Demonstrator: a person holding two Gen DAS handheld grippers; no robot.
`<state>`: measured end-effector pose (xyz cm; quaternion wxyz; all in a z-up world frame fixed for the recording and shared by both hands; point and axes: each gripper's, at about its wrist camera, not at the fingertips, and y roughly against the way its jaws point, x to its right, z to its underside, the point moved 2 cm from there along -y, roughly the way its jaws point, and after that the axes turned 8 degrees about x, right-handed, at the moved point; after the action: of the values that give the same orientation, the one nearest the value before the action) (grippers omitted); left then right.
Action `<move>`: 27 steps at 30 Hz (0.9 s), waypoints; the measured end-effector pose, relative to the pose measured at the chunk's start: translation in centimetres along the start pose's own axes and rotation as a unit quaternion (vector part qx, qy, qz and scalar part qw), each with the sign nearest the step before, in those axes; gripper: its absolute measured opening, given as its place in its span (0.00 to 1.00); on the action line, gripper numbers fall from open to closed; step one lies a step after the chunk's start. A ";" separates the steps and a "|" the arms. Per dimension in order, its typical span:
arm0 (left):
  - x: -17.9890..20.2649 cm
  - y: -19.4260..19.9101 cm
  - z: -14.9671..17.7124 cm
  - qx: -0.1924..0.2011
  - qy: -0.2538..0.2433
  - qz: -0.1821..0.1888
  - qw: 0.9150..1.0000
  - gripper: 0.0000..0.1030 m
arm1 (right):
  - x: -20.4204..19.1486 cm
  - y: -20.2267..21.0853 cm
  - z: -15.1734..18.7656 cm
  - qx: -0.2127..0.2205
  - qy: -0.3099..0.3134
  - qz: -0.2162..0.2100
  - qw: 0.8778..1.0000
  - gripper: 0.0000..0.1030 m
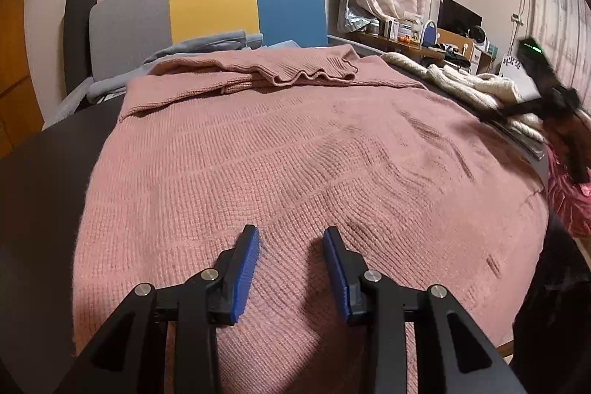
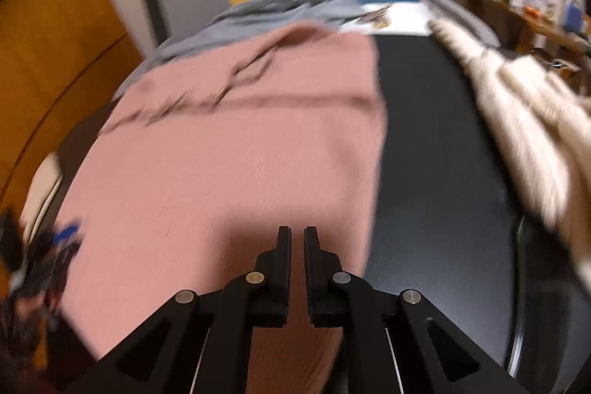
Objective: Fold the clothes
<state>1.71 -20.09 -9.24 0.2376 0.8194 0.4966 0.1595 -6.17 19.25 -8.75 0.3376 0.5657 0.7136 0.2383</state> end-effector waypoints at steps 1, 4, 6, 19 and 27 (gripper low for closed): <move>0.2 0.1 0.0 0.000 -0.002 -0.003 1.000 0.35 | -0.3 0.2 1.3 -0.010 0.009 0.013 1.000 0.07; 0.4 0.2 0.1 0.001 -0.007 -0.007 1.000 0.35 | 0.0 0.9 3.9 -0.025 0.013 0.042 0.999 0.06; 0.3 0.2 0.2 0.004 -0.007 -0.006 1.000 0.35 | 1.2 1.4 4.3 -0.020 -0.010 0.052 0.998 0.05; -9.0 7.5 1.0 0.047 0.202 -0.010 0.978 0.38 | 2.3 7.5 6.8 0.028 -0.114 0.017 0.993 0.51; -13.9 8.5 5.1 0.013 0.366 0.057 0.929 0.48 | 2.6 6.9 9.1 0.019 -0.159 -0.030 0.987 0.52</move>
<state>4.16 -37.02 -9.18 0.0190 0.7338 0.5038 0.4553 4.75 23.07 -10.28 0.4433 0.5808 0.6719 0.1215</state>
